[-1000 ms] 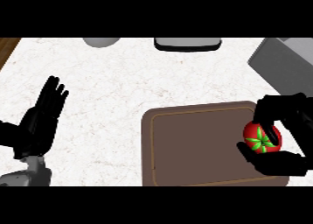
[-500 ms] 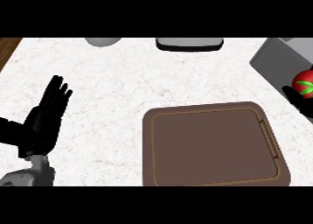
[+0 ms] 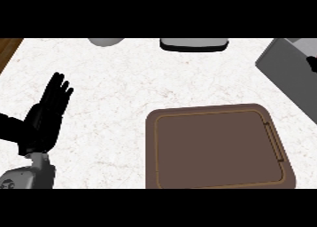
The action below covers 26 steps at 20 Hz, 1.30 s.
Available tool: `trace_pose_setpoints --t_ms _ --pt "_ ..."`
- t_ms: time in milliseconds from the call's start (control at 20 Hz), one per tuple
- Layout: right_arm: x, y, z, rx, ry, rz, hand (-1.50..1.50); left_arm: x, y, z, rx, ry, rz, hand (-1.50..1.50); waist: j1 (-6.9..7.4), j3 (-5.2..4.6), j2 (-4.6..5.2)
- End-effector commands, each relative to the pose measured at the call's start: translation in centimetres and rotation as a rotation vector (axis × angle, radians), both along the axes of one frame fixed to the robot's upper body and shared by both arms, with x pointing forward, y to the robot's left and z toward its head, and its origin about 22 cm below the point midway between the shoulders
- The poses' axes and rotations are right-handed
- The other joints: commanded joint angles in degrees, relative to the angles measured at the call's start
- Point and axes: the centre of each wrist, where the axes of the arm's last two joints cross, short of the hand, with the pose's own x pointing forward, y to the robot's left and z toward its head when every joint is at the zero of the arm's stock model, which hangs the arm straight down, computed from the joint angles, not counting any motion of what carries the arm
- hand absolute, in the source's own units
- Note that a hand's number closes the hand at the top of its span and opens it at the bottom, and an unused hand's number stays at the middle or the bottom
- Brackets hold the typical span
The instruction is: Pick the tomato from the tray and place it in the cardboard box
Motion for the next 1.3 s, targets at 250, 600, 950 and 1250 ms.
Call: trace_pose_setpoints --t_ms 250,600,950,1250 --pt "3.5 -7.0 -3.2 -0.126 0.011 -0.090 1.50 0.5 1.8 -0.9 0.001 -0.013 -0.001 0.00 0.60 0.03 0.38" --pt "4.6 -9.2 -4.2 -0.352 0.236 -0.153 1.50 0.5 -0.3 0.2 0.002 -0.026 -0.030 0.00 2.55 0.06 1.01" --pt "4.9 -10.5 -6.4 -0.287 0.441 -0.140 -1.50 1.3 -1.9 1.0 -0.001 -0.032 -0.072 0.00 2.96 0.22 1.21" --pt "4.7 -10.7 -7.1 -0.101 0.069 -0.071 -1.50 0.5 -1.1 -0.1 -0.003 -0.016 -0.041 0.00 2.30 0.37 0.99"
